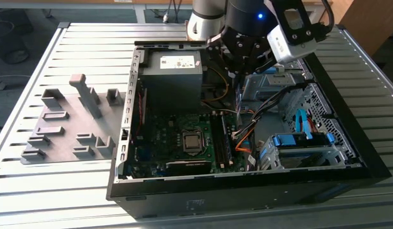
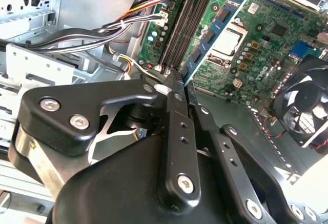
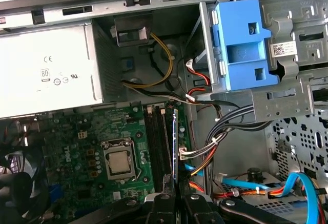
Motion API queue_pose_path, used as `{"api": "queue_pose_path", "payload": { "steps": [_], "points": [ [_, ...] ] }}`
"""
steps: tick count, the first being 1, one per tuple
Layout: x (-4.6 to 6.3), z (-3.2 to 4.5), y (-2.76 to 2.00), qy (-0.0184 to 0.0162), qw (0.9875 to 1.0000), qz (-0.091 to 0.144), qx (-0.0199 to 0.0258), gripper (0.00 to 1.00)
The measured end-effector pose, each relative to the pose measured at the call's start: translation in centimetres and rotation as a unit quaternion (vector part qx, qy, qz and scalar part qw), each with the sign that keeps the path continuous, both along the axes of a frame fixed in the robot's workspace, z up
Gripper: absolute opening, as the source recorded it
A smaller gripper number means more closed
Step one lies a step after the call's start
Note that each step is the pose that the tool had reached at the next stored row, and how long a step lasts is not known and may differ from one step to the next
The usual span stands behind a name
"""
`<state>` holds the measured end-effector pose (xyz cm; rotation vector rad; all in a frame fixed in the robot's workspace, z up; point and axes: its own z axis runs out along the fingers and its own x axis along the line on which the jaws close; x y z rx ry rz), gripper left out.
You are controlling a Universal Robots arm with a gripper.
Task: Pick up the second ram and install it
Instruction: 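Insert the second ram into the second slot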
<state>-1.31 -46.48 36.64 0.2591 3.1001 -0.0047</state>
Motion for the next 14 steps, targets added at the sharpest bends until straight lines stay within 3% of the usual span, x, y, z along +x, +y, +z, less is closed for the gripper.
{"api": "queue_pose_path", "payload": {
  "steps": [14],
  "points": [
    [0.0,-0.93,0.0,0.0002,1.0,0.0,0.0,0.14]
  ]
}}
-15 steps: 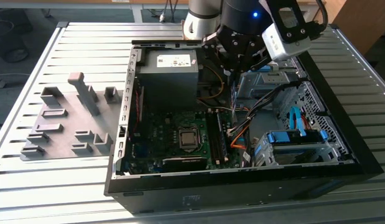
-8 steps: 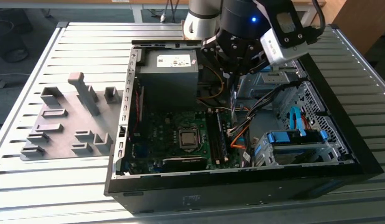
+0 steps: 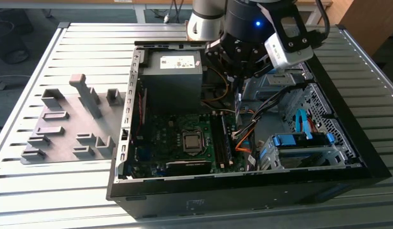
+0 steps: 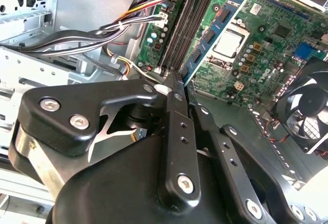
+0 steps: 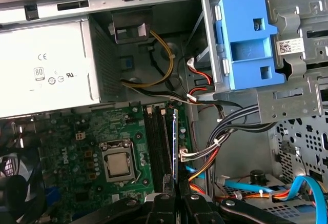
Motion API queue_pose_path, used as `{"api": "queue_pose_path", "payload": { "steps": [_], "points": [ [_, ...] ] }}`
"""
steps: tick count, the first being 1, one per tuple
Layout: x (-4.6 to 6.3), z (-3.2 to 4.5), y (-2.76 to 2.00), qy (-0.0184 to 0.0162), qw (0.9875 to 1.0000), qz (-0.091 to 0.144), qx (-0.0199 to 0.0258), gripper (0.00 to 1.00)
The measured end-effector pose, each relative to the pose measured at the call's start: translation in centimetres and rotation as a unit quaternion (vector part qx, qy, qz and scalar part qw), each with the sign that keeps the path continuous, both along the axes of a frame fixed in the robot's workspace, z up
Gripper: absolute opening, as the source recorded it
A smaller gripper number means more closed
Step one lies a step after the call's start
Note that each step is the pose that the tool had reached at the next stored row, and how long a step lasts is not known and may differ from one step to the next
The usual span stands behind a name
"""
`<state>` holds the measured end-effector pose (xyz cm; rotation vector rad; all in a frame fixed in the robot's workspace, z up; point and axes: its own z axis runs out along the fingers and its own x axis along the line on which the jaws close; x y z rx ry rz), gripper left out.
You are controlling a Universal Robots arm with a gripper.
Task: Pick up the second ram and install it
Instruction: 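Insert the second ram into the second slot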
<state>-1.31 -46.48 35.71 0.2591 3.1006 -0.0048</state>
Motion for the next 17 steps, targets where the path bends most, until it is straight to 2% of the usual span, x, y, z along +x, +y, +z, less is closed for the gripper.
{"api": "queue_pose_path", "payload": {
  "steps": [17],
  "points": [
    [0.0,-0.8,0.0,0.0006,1.0,0.0,0.0,0.14]
  ]
}}
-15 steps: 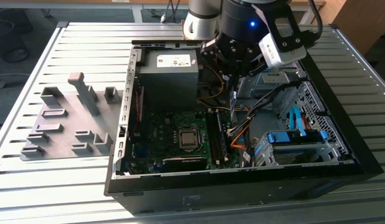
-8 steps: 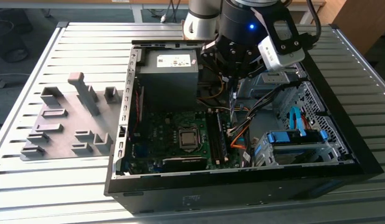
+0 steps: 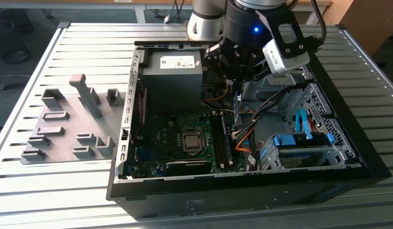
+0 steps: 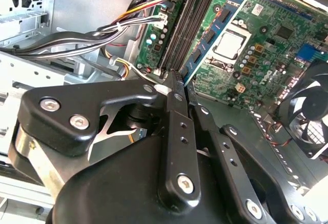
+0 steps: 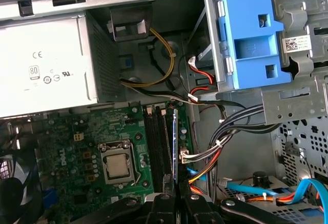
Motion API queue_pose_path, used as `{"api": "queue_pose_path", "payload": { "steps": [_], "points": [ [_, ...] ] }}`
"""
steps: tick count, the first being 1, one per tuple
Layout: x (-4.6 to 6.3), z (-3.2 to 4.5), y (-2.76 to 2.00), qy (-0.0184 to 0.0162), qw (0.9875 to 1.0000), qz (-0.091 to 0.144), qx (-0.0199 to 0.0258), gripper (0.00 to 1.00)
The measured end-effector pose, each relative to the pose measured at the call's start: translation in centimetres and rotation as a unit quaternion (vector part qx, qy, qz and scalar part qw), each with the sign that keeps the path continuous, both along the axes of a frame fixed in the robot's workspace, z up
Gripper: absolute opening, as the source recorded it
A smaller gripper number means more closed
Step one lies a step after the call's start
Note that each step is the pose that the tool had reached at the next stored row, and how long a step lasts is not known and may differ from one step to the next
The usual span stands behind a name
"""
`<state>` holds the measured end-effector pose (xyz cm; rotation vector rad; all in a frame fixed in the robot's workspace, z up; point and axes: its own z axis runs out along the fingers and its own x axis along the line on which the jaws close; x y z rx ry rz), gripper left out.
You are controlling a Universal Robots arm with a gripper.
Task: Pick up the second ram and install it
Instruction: 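Insert the second ram into the second slot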
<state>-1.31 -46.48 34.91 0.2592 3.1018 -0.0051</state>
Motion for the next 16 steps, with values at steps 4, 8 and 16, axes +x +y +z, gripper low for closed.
{"api": "queue_pose_path", "payload": {
  "steps": [4,8,16],
  "points": [
    [0.0,-0.18,0.0,0.0,1.0,0.0,0.0001,0.14],
    [0.0,-0.6,0.0,0.0,1.0,0.0,0.0,0.14],
    [0.0,-1.55,-0.01,0.0015,0.9993,0.037,0.0,0.14]
  ]
}}
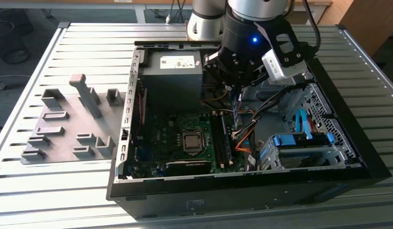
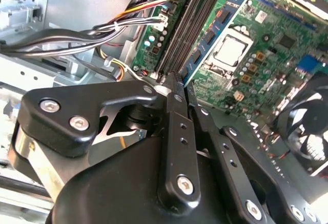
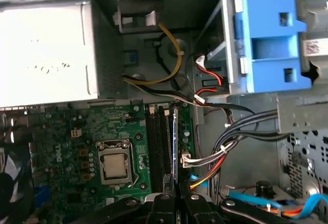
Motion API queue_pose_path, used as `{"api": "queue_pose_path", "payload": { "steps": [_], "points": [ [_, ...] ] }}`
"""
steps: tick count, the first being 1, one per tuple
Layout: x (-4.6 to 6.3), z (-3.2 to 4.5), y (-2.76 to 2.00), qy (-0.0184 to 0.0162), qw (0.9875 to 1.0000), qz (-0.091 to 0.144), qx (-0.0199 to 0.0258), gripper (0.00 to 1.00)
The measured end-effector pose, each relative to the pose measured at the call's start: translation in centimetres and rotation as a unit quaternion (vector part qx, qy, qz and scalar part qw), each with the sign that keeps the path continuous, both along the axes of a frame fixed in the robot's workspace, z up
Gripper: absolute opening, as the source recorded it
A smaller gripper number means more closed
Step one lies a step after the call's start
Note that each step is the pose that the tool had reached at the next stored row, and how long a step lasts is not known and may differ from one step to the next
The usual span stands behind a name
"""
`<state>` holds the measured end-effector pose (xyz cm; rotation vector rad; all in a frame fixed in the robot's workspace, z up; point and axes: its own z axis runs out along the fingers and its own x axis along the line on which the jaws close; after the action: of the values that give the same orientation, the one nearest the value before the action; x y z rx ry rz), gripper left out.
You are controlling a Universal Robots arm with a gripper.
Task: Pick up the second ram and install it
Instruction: 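Insert the second ram into the second slot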
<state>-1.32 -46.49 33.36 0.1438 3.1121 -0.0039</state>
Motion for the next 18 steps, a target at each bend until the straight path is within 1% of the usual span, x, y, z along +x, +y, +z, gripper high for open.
{"api": "queue_pose_path", "payload": {
  "steps": [3,5,8,11,14,16,18],
  "points": [
    [-0.1,-0.34,0.0,0.0,0.9998,0.02,0.0001,0.14],
    [-0.2,-0.52,-0.02,0.0,0.9996,0.028,0.0001,0.14],
    [-0.8,-0.72,-0.06,0.0,0.9996,0.03,0.0003,0.14],
    [-1.0,-1.06,-0.06,0.0001,0.9996,0.03,0.0002,0.14],
    [-1.0,-1.62,-0.05,0.0002,0.9995,0.031,0.0003,0.14],
    [-1.0,-1.98,-0.06,0.0004,0.9993,0.037,0.0002,0.14],
    [-1.0,-2.34,-0.06,0.0004,0.9987,0.05,0.0002,0.14]
  ]
}}
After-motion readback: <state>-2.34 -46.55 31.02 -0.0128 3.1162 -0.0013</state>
